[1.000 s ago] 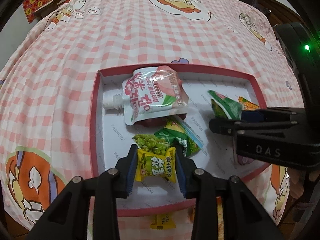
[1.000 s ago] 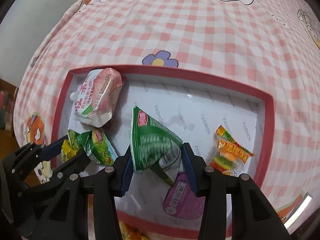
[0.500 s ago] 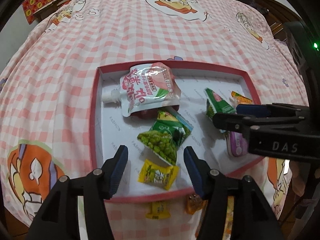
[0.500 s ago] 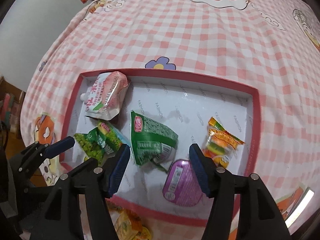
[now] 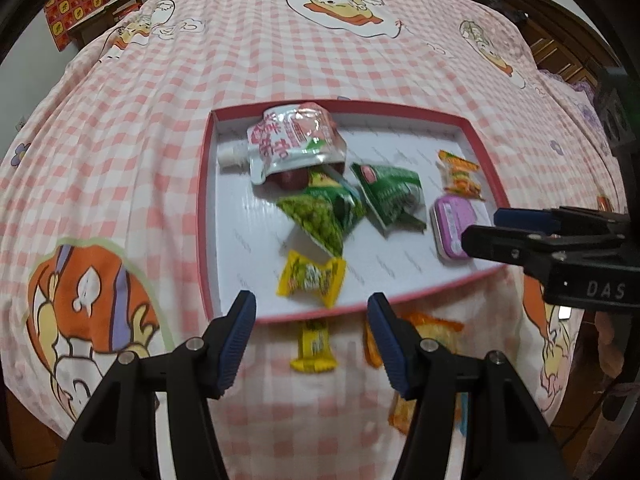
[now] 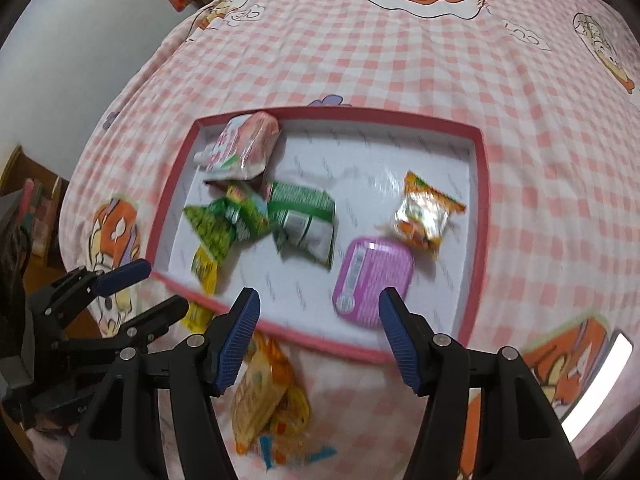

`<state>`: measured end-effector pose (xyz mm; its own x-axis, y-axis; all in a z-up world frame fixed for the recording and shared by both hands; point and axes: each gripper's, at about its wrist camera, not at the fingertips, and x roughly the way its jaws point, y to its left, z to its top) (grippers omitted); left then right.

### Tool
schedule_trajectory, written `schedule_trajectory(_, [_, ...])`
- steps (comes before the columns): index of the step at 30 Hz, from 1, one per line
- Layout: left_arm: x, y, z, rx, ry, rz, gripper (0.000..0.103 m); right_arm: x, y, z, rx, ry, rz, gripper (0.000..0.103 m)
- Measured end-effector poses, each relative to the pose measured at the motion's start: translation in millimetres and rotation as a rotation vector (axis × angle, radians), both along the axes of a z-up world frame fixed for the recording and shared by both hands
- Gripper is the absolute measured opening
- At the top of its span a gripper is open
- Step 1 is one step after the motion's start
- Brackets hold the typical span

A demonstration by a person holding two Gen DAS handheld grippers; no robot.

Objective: Organize snacks
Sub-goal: 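Move both open tools back from the box to the snack pile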

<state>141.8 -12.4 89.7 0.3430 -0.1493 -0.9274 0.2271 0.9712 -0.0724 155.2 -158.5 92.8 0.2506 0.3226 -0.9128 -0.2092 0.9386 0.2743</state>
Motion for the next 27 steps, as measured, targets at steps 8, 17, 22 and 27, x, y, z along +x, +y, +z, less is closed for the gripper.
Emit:
schedule_trajectory(8, [-33,-5,5,0.007,-0.013,-0.04,0.061,-38,-5,-3,0.0,0.016,0.006,0.063])
schedule_trajectory(17, [-52,-17,-7,0.009,0.002,-0.078,0.061,-68,-9,-22,-0.005,0.053,0.024,0.063])
schedule_trajectory(22, [-46,-18,-18,0.042,-0.009,-0.059,0.061,-73,-10,-29,-0.004,0.07,0.031,0.063])
schedule_trajectory(27, [-36,-14,-30,0.047,-0.012,-0.042,0.06,-77,-11,-41,0.002,0.097,0.031,0.063])
